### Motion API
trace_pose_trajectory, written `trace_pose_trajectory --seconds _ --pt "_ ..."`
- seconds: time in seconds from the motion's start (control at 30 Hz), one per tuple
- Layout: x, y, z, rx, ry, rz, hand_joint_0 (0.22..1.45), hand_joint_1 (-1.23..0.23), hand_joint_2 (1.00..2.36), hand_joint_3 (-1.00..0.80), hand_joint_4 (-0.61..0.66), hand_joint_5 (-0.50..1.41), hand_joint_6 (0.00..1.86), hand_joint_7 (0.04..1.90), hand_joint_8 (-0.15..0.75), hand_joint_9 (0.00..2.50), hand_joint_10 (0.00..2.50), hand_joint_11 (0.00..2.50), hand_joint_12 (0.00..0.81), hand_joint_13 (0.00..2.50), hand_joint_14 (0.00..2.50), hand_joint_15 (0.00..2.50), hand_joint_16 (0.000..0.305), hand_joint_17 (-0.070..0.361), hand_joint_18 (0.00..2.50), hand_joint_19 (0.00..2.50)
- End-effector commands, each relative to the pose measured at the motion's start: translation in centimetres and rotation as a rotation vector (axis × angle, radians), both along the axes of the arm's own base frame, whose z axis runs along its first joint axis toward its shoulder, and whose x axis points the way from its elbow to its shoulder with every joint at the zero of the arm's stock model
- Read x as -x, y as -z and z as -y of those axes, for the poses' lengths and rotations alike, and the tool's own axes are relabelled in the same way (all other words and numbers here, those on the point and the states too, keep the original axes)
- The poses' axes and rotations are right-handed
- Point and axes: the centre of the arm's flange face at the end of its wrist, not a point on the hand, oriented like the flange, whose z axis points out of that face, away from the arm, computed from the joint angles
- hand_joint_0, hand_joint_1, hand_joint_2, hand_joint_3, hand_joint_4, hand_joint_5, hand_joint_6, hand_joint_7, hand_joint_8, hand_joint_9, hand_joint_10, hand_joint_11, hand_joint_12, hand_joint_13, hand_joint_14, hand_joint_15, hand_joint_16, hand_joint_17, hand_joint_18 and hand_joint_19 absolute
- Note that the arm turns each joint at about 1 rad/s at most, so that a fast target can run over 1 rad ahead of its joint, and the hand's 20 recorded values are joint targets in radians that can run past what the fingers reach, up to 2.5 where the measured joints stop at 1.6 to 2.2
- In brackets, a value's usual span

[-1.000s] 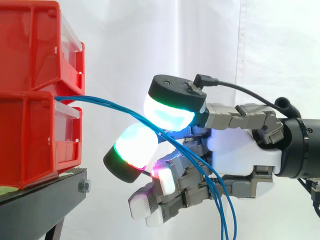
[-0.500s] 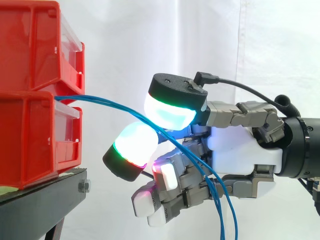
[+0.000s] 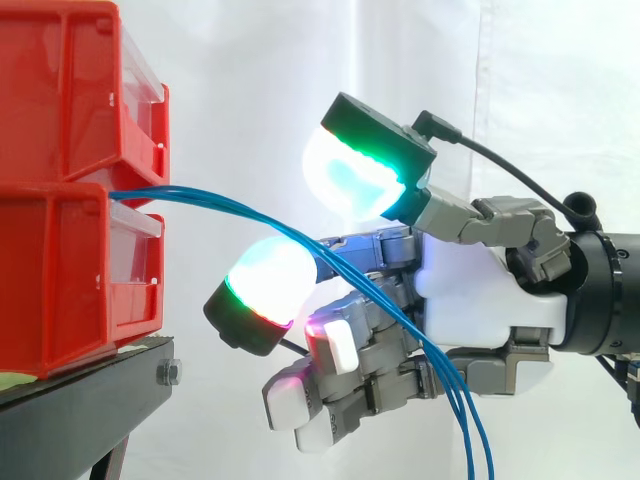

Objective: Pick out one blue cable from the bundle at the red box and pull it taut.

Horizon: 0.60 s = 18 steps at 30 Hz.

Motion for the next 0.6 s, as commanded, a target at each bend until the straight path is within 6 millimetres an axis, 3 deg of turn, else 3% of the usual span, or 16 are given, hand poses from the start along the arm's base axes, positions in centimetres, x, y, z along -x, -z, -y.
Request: trace_pose_trajectory --seconds 0.0,0.27,0.57 --pt "-0.04 -0.08 -0.02 -0.001 0.000 0.001 0.58 -0.56 1.00 -0.45 0.11 -0.12 0.91 0.78 0.322 1.07 0.02 0.68 0.312 0.85 0.02 0.39 0.040 0.089 0.64 0.53" --pt "-0.07 -0.15 -0.03 -0.001 0.000 0.003 0.60 -0.71 1.02 -0.25 0.03 -0.10 0.93 0.81 0.321 1.13 0.02 0.72 0.305 0.89 0.02 0.41 0.040 0.090 0.70 0.55" --pt "-0.07 -0.15 -0.03 -0.001 0.000 0.003 0.64 -0.80 1.02 -0.21 -0.08 -0.10 0.95 0.86 0.322 1.14 0.03 0.72 0.309 0.92 0.02 0.43 0.040 0.090 0.75 0.56"
